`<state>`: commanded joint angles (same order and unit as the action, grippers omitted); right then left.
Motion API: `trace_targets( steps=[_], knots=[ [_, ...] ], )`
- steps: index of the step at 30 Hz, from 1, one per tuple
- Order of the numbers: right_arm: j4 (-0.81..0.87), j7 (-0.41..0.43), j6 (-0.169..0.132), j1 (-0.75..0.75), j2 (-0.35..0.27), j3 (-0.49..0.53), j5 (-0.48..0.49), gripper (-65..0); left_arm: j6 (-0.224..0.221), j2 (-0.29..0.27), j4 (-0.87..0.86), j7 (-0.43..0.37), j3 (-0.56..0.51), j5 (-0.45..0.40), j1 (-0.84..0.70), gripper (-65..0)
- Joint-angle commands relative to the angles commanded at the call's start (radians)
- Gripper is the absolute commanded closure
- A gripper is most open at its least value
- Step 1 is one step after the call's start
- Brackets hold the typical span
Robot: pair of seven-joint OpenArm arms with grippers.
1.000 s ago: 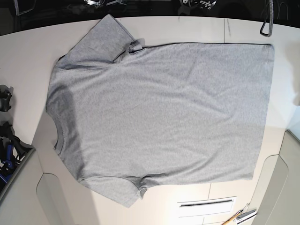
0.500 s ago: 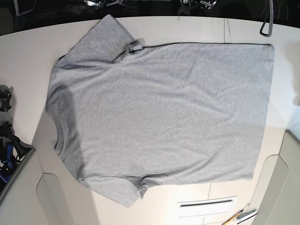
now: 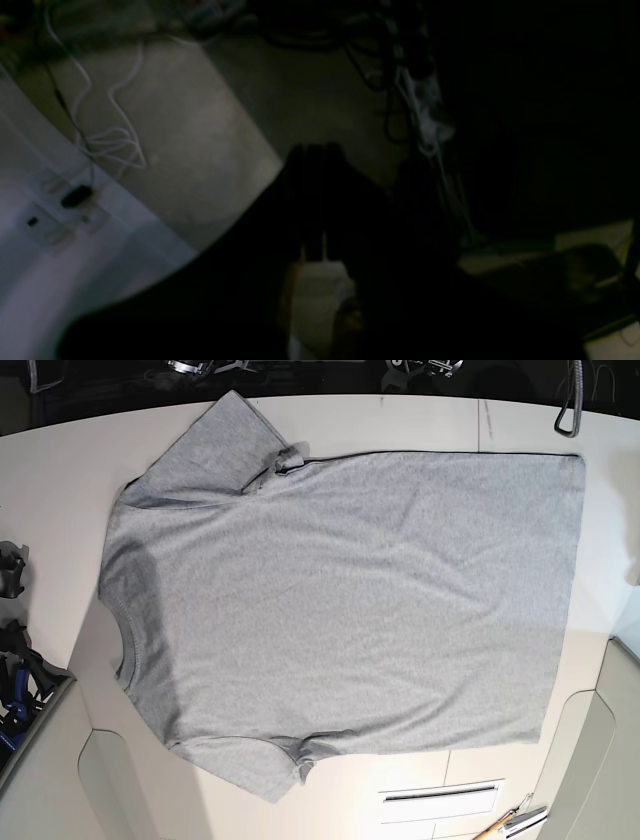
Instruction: Fold the T-shirt properly
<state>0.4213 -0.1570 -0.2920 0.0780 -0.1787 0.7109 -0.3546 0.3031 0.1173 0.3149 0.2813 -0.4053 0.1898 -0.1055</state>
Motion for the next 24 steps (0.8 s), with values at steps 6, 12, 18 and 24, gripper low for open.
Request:
trace_targets(
  steps=[6,12,18,24],
  knots=[
    [0.025,0.001,-0.003,0.0,-0.035,0.0,0.033,0.0,0.0,0.002,0.0,-0.016,0.0,0.0,-0.009,-4.1],
    [0.059,0.0,-0.003,0.0,-0.037,0.0,0.052,0.0,0.0,0.002,0.0,-0.016,0.0,0.0,-0.009,-4.1],
    [0.065,0.0,-0.003,0.0,-0.037,0.0,0.052,0.0,0.0,0.002,0.0,-0.016,0.0,0.0,-0.009,-4.1],
    [0.065,0.0,-0.003,0.0,-0.037,0.0,0.052,0.0,0.0,0.002,0.0,-0.016,0.0,0.0,-0.009,-4.1]
  ],
)
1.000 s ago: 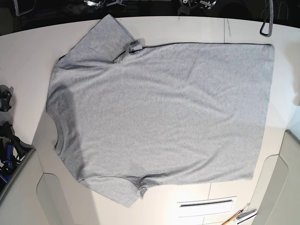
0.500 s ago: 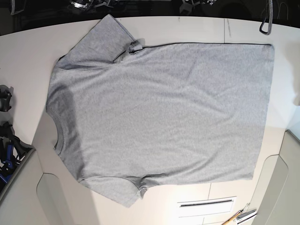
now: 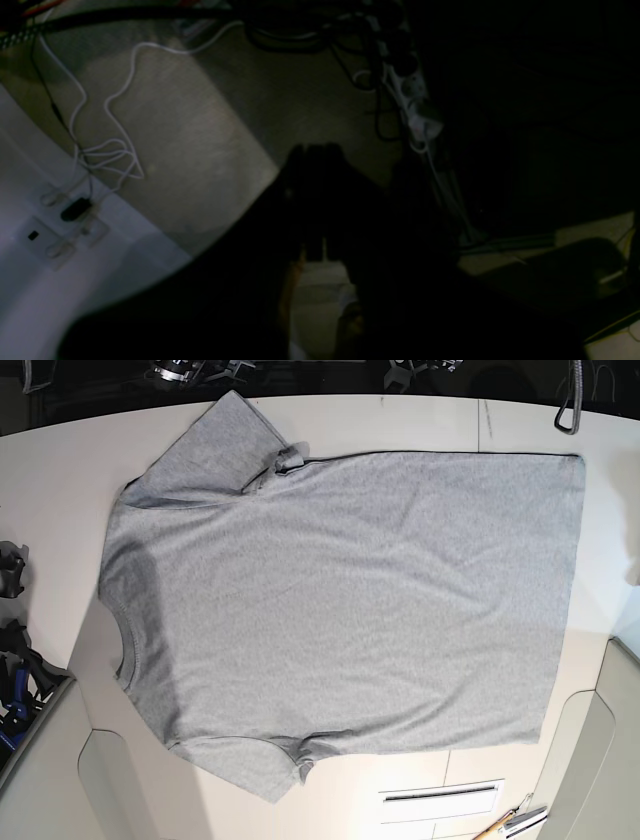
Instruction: Fold the T-shirt properly
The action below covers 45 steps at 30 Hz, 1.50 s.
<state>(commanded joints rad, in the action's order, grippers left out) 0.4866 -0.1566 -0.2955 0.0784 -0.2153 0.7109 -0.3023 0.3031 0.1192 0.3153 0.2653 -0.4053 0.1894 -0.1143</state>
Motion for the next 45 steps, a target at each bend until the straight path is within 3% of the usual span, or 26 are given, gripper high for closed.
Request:
trace_targets(
  steps=[8,15,20,27,31,37,45],
  knots=[
    [0.0,0.0,0.0,0.003,-0.001,0.0,0.0,0.0,0.0,0.001,0.0,-0.001,0.0,0.0,-0.006,-4.0],
    [0.011,-0.001,0.001,0.059,-0.019,0.0,0.0,0.0,-0.002,0.066,0.062,0.0,0.0,0.004,-0.098,-4.0],
    [0.101,-0.001,0.0,0.129,-0.077,0.0,0.0,0.0,-0.008,0.118,0.201,0.0,0.001,0.048,-0.212,-4.0],
    [0.324,-0.001,0.0,0.262,-0.204,0.0,0.07,0.0,-0.008,0.179,0.42,0.013,0.014,0.113,-0.386,-4.0],
    [0.471,-0.001,0.0,0.344,-0.282,0.0,0.101,0.0,-0.007,0.182,0.542,0.062,0.116,0.133,-0.479,-4.0],
    [0.732,-0.01,0.004,0.477,-0.402,-0.001,0.101,0.0,0.03,0.18,0.733,0.084,0.299,0.133,-0.621,-4.0],
    [1.083,-0.108,0.005,0.638,-0.507,-0.103,0.118,0.0,0.031,0.18,1.0,0.118,0.486,0.177,-0.799,-4.0]
  ],
)
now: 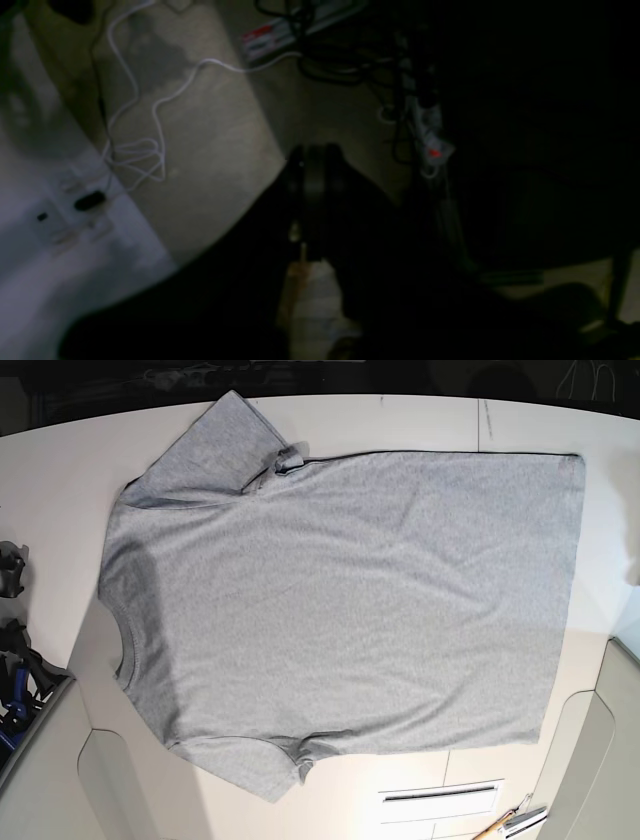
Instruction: Fold the T-shirt properly
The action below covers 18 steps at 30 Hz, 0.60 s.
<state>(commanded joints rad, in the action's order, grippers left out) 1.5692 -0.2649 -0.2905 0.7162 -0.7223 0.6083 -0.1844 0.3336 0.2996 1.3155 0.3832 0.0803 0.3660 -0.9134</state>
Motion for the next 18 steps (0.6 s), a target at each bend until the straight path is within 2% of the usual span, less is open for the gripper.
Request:
trace_targets(
  steps=[3,11,12,15,18],
  knots=[
    [0.093,-0.009,0.0,0.048,-0.018,-0.071,0.05,0.0,0.0,0.0,0.102,0.023,0.043,0.027,-0.058,-4.0],
    [0.262,-0.032,-0.008,0.132,-0.017,-0.26,0.174,0.0,0.0,0.0,0.356,0.045,0.138,0.072,-0.193,-4.0],
    [0.284,-0.032,-0.022,0.143,-0.017,-0.278,0.19,0.0,0.0,0.0,0.384,0.045,0.148,0.072,-0.208,-4.0],
    [0.362,-0.04,-0.103,0.168,-0.017,-0.332,0.239,0.0,0.0,0.0,0.464,0.048,0.18,0.073,-0.246,-4.0],
    [0.444,-0.056,-0.129,0.179,-0.013,-0.385,0.303,0.0,0.0,0.0,0.527,0.048,0.211,0.108,-0.265,-4.0]
  ],
)
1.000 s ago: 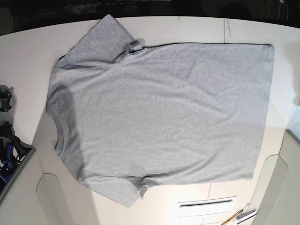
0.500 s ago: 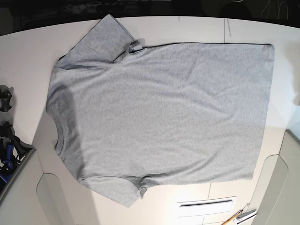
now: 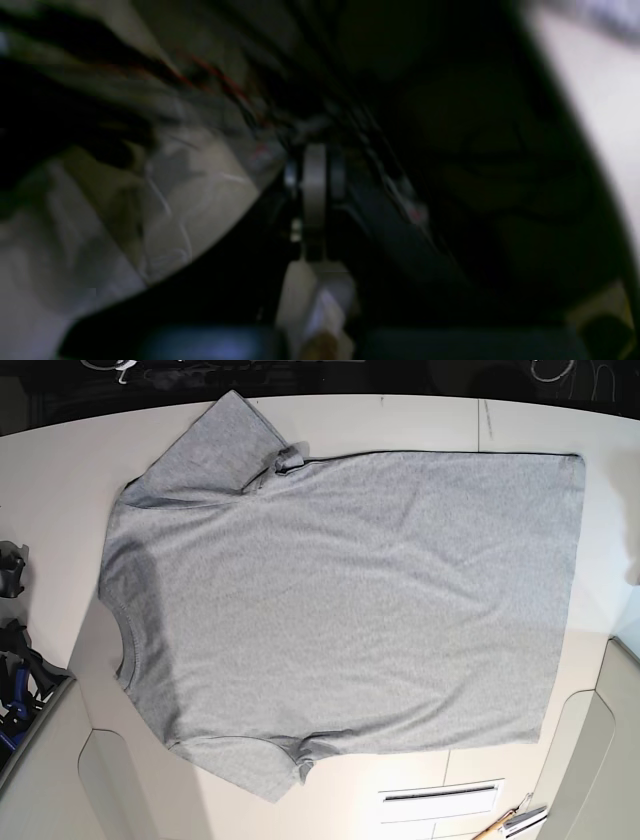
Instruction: Fold the T-shirt properly
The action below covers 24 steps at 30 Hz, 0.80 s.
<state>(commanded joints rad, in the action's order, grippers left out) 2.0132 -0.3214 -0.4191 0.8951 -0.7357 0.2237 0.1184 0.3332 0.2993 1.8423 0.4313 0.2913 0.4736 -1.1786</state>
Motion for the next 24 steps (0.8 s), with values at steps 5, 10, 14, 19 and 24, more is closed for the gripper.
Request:
trace_targets(
  steps=[5,10,14,19,24],
  knots=[
    [0.093,-0.021,0.0,-0.002,0.03,-0.115,0.09,0.0,-0.001,0.0,0.072,0.0,0.048,0.024,-0.001,-4.1],
    [0.101,-0.029,0.009,-0.006,0.11,-0.266,0.187,0.0,0.0,0.0,0.126,0.0,0.101,0.024,0.001,-4.1],
    [0.101,-0.101,0.061,-0.006,0.189,-0.387,0.33,-3.9,0.0,0.0,0.153,0.0,0.136,0.024,0.002,-6.2],
    [0.094,-0.196,0.185,-0.035,0.253,-0.496,0.399,-28.6,0.0,0.0,0.161,0.0,0.149,0.024,0.034,-19.8],
    [0.061,-0.363,0.259,-0.137,0.287,-0.524,0.402,-33.3,0.0,0.0,0.161,0.128,0.149,0.024,0.098,-30.4]
  ],
)
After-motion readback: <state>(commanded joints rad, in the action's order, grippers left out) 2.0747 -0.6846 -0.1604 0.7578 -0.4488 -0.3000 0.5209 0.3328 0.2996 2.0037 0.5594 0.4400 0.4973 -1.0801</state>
